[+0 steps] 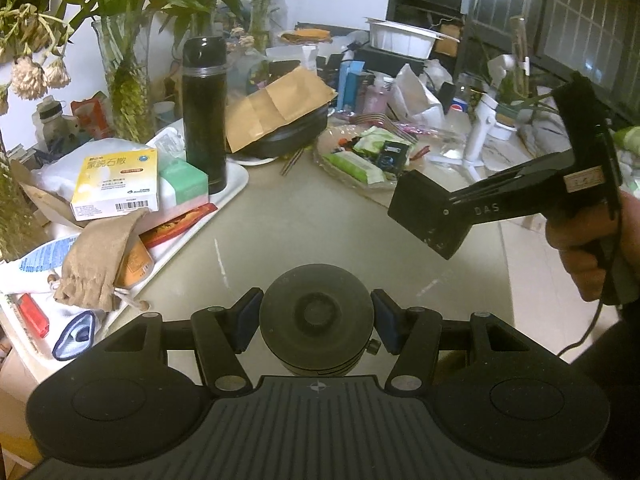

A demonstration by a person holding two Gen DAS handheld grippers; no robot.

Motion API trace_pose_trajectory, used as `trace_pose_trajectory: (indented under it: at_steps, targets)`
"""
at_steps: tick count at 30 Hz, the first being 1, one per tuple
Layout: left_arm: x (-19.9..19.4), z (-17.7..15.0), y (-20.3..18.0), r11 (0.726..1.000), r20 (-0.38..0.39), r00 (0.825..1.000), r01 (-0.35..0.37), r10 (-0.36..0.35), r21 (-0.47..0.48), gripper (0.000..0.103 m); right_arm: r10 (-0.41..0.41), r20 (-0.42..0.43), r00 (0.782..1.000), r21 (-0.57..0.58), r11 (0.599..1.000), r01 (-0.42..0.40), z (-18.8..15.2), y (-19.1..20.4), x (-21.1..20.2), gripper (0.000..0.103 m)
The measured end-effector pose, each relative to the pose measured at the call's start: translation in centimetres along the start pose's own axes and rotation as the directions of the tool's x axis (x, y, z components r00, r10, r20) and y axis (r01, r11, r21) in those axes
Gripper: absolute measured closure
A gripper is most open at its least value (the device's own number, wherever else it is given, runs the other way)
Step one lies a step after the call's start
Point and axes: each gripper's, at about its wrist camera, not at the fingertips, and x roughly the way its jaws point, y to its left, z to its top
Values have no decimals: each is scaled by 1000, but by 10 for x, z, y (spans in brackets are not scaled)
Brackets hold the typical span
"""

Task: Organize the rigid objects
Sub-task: 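Carry the canister with the left gripper and adapter with the right gripper into the box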

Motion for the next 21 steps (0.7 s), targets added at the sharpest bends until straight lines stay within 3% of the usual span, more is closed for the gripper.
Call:
trace_pose_trajectory:
  at_steps: [21]
  targets:
    - [-38,-25,-21,999,-60,998,32,-31,16,46,123,62,990,142,981,-131,-59,21,-89,74]
